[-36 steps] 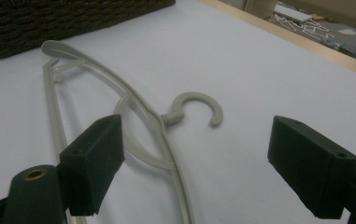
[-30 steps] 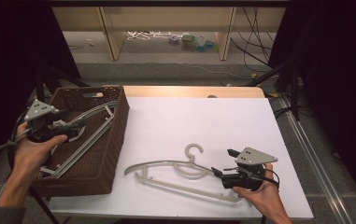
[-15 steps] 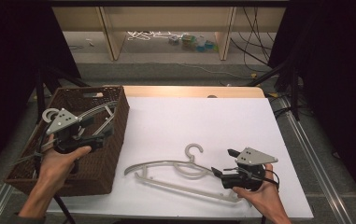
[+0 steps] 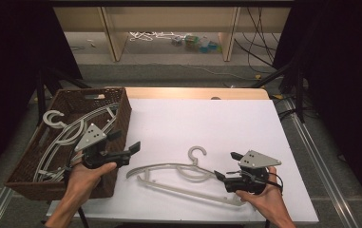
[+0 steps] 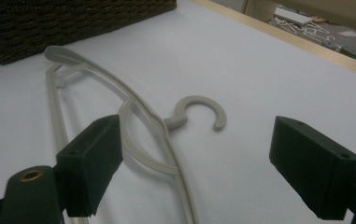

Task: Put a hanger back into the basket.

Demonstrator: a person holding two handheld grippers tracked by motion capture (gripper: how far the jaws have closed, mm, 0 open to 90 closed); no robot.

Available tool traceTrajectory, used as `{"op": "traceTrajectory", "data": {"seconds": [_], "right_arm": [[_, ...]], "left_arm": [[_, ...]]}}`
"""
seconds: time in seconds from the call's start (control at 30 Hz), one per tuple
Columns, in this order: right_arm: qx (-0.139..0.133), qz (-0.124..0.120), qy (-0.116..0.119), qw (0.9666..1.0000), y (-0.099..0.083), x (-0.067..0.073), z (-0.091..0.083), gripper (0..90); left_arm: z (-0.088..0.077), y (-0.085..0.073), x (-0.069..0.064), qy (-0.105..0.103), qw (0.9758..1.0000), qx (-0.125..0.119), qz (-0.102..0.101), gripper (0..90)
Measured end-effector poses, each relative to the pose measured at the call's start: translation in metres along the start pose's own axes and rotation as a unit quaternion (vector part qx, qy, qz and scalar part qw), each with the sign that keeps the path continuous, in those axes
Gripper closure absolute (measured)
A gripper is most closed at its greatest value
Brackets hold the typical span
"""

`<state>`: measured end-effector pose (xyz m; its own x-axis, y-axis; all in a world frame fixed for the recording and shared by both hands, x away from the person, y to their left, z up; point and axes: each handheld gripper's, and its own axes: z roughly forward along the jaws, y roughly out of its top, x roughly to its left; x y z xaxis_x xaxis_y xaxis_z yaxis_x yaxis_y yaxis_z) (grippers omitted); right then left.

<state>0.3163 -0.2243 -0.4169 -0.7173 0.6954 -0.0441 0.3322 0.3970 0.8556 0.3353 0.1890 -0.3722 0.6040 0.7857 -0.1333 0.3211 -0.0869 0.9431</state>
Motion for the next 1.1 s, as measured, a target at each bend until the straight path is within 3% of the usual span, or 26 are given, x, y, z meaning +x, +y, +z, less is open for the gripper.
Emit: {"op": "traceTrajectory", "data": {"seconds": [0.3,0.7,0.97,1.1], "right_arm": [[-0.007,-0.002,-0.001,1.0000,0.000,-0.001,0.002,18.1],[-0.007,0.005,0.010,0.9999,-0.002,0.000,0.004,16.9],[0.006,-0.001,0.009,0.9999,-0.003,0.002,0.007,16.5],[0.027,-0.003,0.019,0.9995,-0.004,0.002,0.012,16.5]], "left_arm": [[0.006,-0.017,-0.008,-0.015,0.9996,-0.017,0.017,17.0],[0.008,-0.040,-0.011,-0.018,0.9991,-0.010,0.037,15.9],[0.009,-0.047,-0.015,-0.023,0.9989,-0.010,0.040,15.8],[0.010,-0.051,-0.017,-0.026,0.9987,-0.002,0.044,15.9]]}}
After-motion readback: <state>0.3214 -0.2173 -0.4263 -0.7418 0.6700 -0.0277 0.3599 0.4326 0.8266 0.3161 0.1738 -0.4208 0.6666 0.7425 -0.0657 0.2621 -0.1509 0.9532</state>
